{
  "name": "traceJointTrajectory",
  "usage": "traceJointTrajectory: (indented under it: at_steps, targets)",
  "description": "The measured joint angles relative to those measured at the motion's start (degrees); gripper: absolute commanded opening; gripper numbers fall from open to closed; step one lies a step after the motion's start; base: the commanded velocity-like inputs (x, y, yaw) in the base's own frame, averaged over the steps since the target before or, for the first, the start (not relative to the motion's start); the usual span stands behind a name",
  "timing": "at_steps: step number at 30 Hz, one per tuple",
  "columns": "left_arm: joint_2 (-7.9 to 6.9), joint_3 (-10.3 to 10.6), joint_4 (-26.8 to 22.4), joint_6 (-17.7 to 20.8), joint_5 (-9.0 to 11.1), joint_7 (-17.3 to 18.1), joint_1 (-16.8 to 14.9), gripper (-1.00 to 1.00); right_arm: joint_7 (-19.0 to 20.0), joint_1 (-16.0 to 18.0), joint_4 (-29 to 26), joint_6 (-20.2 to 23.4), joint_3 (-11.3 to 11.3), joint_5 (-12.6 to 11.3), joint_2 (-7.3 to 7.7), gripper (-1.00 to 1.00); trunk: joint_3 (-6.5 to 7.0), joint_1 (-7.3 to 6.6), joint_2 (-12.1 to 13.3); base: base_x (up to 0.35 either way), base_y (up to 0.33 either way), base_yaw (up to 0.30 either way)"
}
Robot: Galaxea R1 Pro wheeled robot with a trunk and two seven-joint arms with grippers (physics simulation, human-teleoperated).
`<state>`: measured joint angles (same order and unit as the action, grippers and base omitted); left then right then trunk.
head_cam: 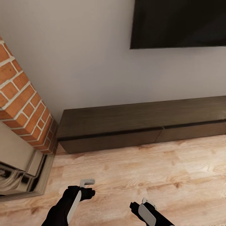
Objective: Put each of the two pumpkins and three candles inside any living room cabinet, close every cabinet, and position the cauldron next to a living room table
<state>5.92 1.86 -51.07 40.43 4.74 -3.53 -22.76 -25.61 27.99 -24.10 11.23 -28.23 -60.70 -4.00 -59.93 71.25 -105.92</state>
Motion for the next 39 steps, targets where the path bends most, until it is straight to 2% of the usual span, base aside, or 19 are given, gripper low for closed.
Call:
traceJointTrajectory:
  at_steps: [8, 14, 18, 22, 23, 24, 27, 30, 34, 39]
  targets:
    - [-0.10, -0.64, -1.51, 0.22, 0.25, 0.03, 0.00, 1.00, 0.08, 0.00, 0.02, -0.04, 0.06, -0.06, 1.19, 1.00, 0.67, 0.00, 0.00, 0.000, 0.000, -0.172]
    - [-0.73, -1.47, -5.32, 3.05, 0.17, 0.00, 0.21, 1.00, 0.36, 0.00, -0.13, -0.30, -0.03, 0.40, 1.91, 1.00, 1.17, 0.00, 0.00, 0.000, 0.000, -0.152]
    - [-2.06, -4.49, -6.27, 3.65, 0.07, -0.02, 0.26, 1.00, 0.43, 0.00, -0.11, -1.03, -0.11, 0.73, 2.07, 1.00, 0.75, 0.87, -1.59, 0.000, 0.000, -0.133]
    - [-2.68, -8.32, -10.32, 5.76, 0.00, -0.05, 0.32, 1.00, 0.61, 0.01, -0.12, -1.21, -0.12, 0.92, 2.47, 1.00, 0.11, 1.75, -3.19, 0.000, 0.000, -0.026]
    - [-3.28, -10.51, -14.70, 11.14, -0.21, -0.01, 0.36, 1.00, 2.41, 0.01, -0.06, -2.31, -0.16, 0.89, 3.00, 1.00, -0.06, 1.97, -3.60, 0.000, 0.000, -0.003]
    - [-3.96, -11.20, -16.93, 13.04, -0.06, 0.02, 0.37, 1.00, 3.56, 0.01, -0.06, -3.10, -0.19, 0.88, 3.55, 1.00, -0.24, 2.19, -4.00, 0.000, 0.000, -0.002]
    - [-6.57, -12.63, -21.81, 15.61, 0.35, 0.32, 0.42, 1.00, 7.46, 0.02, 0.02, -4.81, -0.32, 0.90, 5.07, 1.00, -0.78, 2.85, -5.20, 0.000, 0.000, 0.000]
    - [-8.55, -13.94, -23.10, 16.30, 0.73, 0.50, 0.57, 1.00, 10.73, 0.02, 0.04, -5.29, -0.44, 0.98, 5.90, 1.00, -1.32, 3.51, -6.40, 0.000, 0.000, 0.000]
    - [-8.86, -14.39, -23.29, 16.55, 1.11, 0.57, 0.62, 1.00, 13.25, 0.02, 0.02, -5.47, -0.61, 1.46, 6.23, 1.00, -2.04, 4.39, -8.01, 0.000, 0.000, 0.000]
    - [-8.46, -14.32, -23.34, 16.61, 1.26, 0.60, 0.64, 1.00, 17.72, -0.08, -0.04, -5.79, -0.70, 4.03, 6.30, 1.00, -2.94, 5.49, -10.01, 0.000, 0.000, 0.000]
